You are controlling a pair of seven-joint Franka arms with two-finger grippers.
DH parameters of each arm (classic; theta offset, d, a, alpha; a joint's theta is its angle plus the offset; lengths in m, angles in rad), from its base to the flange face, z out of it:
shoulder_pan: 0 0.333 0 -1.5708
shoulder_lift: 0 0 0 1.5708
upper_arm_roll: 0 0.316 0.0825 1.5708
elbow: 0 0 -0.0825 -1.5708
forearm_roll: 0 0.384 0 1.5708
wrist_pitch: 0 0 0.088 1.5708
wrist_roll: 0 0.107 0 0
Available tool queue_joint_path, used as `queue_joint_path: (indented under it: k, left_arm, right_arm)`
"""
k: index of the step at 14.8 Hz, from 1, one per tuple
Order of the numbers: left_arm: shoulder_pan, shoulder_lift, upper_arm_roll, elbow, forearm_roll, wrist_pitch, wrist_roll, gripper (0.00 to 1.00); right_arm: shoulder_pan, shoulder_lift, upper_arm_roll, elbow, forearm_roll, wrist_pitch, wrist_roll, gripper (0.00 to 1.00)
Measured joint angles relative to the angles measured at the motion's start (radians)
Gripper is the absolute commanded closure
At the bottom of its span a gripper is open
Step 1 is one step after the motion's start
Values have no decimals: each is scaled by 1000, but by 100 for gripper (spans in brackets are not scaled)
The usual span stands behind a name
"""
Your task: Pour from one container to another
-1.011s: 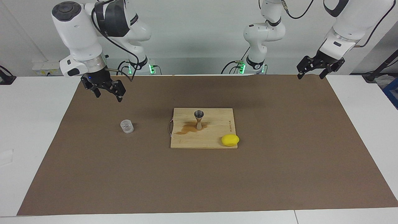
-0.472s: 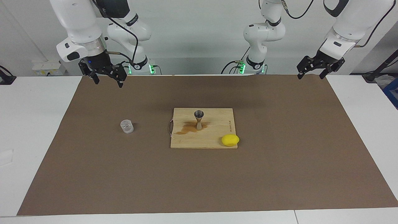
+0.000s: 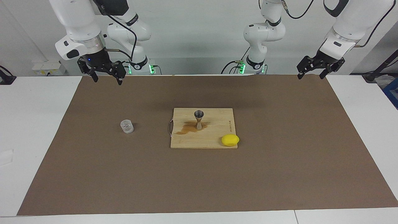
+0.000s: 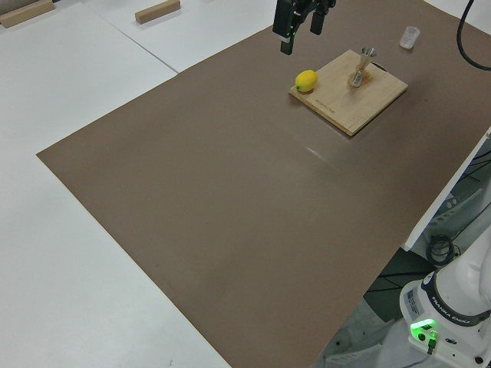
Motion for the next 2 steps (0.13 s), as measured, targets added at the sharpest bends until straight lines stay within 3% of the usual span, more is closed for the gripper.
queue_joint_path:
  k: [2]
  left_arm:
    - [0, 0, 0, 0, 0, 0, 0, 0]
  right_arm:
    - [0, 0, 0, -5, 0, 0, -1, 1]
